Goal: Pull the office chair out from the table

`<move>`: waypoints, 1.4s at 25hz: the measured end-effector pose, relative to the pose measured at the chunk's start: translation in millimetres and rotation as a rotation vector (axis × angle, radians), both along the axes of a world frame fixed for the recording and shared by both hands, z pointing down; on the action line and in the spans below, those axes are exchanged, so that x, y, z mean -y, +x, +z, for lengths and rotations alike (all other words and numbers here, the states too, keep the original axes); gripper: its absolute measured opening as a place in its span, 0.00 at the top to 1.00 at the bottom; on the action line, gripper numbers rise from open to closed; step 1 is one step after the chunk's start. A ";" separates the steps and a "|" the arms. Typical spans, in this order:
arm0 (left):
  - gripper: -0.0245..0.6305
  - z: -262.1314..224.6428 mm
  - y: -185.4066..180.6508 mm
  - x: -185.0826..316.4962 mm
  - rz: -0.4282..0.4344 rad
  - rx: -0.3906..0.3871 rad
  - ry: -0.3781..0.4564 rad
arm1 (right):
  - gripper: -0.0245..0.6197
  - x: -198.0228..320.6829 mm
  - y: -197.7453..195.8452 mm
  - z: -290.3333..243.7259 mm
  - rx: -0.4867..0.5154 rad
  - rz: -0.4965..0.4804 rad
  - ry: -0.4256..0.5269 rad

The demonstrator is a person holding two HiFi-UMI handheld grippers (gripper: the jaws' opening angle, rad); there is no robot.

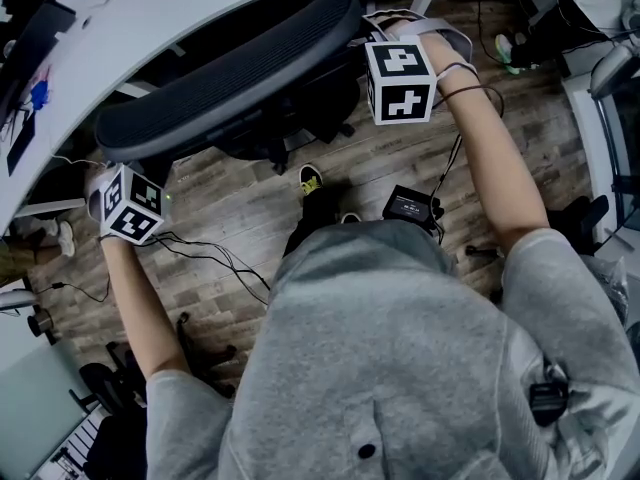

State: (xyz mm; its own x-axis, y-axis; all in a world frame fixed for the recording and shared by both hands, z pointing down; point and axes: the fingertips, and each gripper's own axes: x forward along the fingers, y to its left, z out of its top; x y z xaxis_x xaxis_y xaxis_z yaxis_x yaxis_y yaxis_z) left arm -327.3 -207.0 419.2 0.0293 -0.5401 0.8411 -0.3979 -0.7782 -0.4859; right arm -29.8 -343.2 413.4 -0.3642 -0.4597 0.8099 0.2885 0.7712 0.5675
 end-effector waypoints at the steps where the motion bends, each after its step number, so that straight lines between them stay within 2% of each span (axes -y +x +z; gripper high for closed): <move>1: 0.79 0.1 5.6 -7.0 0.004 0.002 0.002 | 0.75 -8.3 6.5 0.4 0.001 0.005 0.002; 25: 0.80 1.2 49.4 -73.9 0.032 0.004 -0.012 | 0.75 -79.7 52.3 -1.6 0.007 0.029 0.012; 35: 0.79 0.7 39.3 -102.0 0.029 0.001 -0.015 | 0.75 -110.1 43.0 -2.2 0.012 0.028 0.009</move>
State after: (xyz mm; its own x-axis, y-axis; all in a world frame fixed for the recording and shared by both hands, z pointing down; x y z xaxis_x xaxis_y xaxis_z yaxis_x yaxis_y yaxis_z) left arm -288.0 -105.0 419.9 0.0440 -0.5262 0.8492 -0.3749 -0.7966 -0.4742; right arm 13.2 -233.1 411.2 -0.3605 -0.4775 0.8013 0.2596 0.7737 0.5779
